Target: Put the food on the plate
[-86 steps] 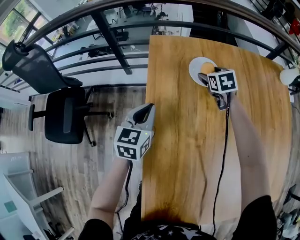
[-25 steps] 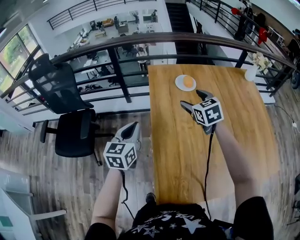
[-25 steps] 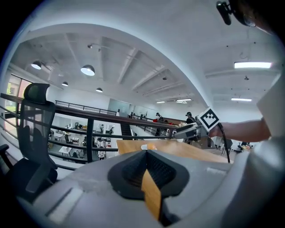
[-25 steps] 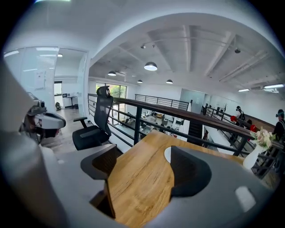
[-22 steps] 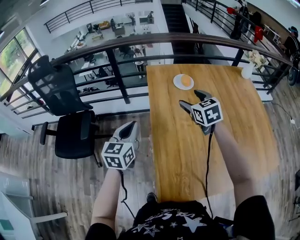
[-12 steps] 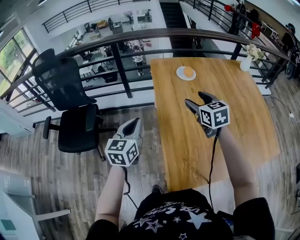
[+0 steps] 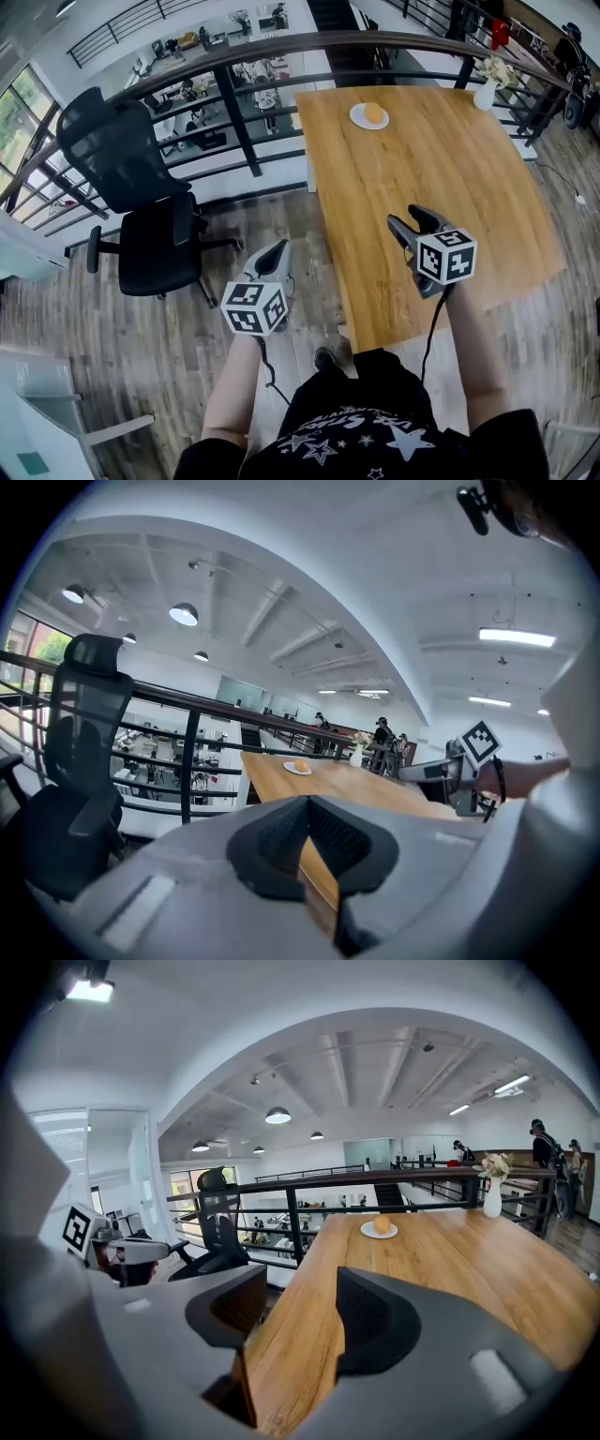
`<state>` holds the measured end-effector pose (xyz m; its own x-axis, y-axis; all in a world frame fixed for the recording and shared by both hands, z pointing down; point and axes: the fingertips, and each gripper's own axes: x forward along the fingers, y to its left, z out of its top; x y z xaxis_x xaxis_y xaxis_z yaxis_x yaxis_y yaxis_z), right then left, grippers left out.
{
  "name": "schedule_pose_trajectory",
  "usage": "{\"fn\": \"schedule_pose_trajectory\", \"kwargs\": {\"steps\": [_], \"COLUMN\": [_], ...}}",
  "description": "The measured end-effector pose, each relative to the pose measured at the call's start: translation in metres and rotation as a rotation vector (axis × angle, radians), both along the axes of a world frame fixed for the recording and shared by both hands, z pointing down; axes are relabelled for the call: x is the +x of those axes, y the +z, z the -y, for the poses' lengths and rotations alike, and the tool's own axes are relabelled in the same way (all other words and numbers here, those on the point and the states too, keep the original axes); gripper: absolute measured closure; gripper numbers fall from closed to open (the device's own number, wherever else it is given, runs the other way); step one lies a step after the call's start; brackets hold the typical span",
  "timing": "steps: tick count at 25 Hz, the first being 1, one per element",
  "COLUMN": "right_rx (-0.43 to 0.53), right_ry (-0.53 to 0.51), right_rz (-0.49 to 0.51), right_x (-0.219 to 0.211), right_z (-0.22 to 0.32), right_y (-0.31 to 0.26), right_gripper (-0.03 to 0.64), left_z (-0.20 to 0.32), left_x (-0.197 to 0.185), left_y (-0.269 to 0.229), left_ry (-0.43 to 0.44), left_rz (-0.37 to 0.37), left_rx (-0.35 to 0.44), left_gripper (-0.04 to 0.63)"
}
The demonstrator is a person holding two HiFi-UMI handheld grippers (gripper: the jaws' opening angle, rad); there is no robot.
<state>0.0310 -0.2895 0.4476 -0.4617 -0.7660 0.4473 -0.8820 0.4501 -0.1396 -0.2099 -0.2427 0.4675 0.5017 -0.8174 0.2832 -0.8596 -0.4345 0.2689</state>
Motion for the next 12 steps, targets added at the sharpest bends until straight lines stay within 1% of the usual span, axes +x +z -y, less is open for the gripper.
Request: {"fn": "schedule_pose_trajectory", "kwargs": {"steps": [2, 5, 8, 12], "right_rx": [-0.012, -0.020, -0.018, -0.030], "right_ry": [0.020, 0.040, 0.037, 0.053], "right_rz": [0.023, 0.041, 0.047, 0.092], "right_x": [0.002, 0.004, 0.006, 0.015], "right_z": [-0.015, -0.031, -0.040, -0.055], "right_y": [0.010, 0.024, 0.032, 0.040], "right_gripper": [0.393, 0.422, 0.457, 0.482], "left_z": [-0.013, -0.033, -0.044, -0.059], "left_x": [0.005, 0.016, 0.029, 0.049], "left_y": [0.008, 0.019, 0.024, 0.027], "left_ry": [0.017, 0.049, 0.052, 0.049], "left_rz": [-0.008, 0.002, 0.002, -0.003], "left_rx": [-0.014, -0.023, -0.027, -0.030], "left_gripper": [0.594, 0.594, 0.594, 0.594]}}
